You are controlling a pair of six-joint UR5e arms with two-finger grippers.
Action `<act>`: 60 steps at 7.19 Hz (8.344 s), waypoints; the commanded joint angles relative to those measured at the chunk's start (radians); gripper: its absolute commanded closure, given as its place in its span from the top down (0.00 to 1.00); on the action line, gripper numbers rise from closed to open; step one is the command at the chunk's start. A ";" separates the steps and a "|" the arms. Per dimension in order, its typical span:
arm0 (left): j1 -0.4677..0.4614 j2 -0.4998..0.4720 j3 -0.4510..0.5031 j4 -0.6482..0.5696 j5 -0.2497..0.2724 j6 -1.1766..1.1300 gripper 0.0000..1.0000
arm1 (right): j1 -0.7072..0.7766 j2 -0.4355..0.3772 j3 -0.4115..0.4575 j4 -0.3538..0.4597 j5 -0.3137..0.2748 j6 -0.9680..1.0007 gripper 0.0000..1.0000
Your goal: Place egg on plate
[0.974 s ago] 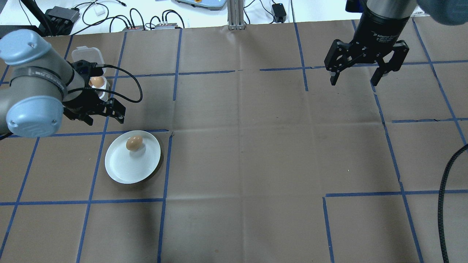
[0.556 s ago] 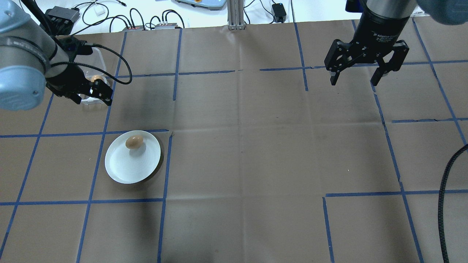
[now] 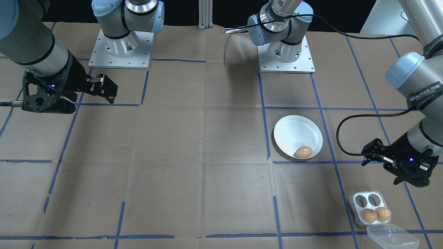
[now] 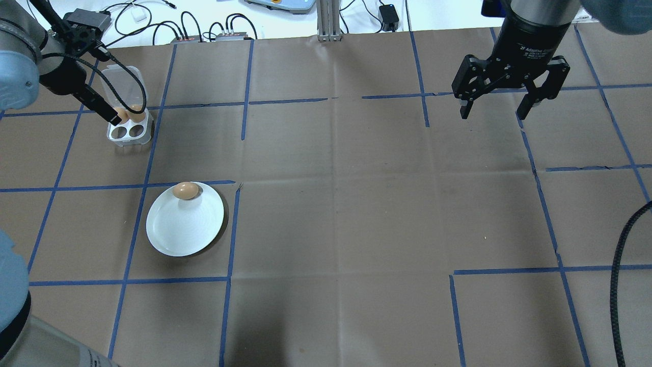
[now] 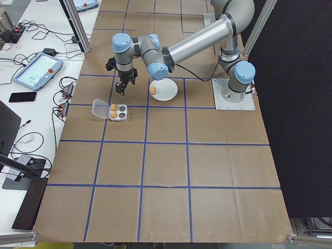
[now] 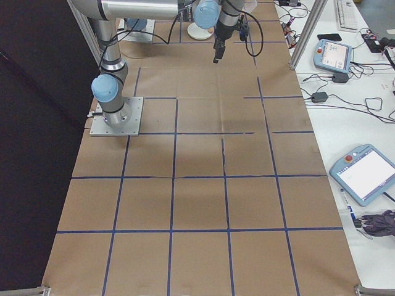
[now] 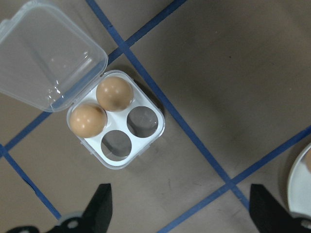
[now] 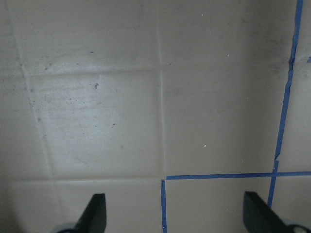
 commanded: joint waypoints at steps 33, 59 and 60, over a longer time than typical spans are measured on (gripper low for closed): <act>-0.193 0.258 -0.380 -0.077 0.028 -0.930 0.32 | 0.000 0.000 0.000 0.000 0.000 0.000 1.00; -0.031 -0.327 0.241 0.016 0.031 -0.758 0.70 | 0.000 0.001 0.000 0.000 0.000 0.000 1.00; -0.031 -0.325 0.244 0.018 0.030 -0.764 0.61 | 0.000 0.000 0.000 0.000 0.000 0.000 1.00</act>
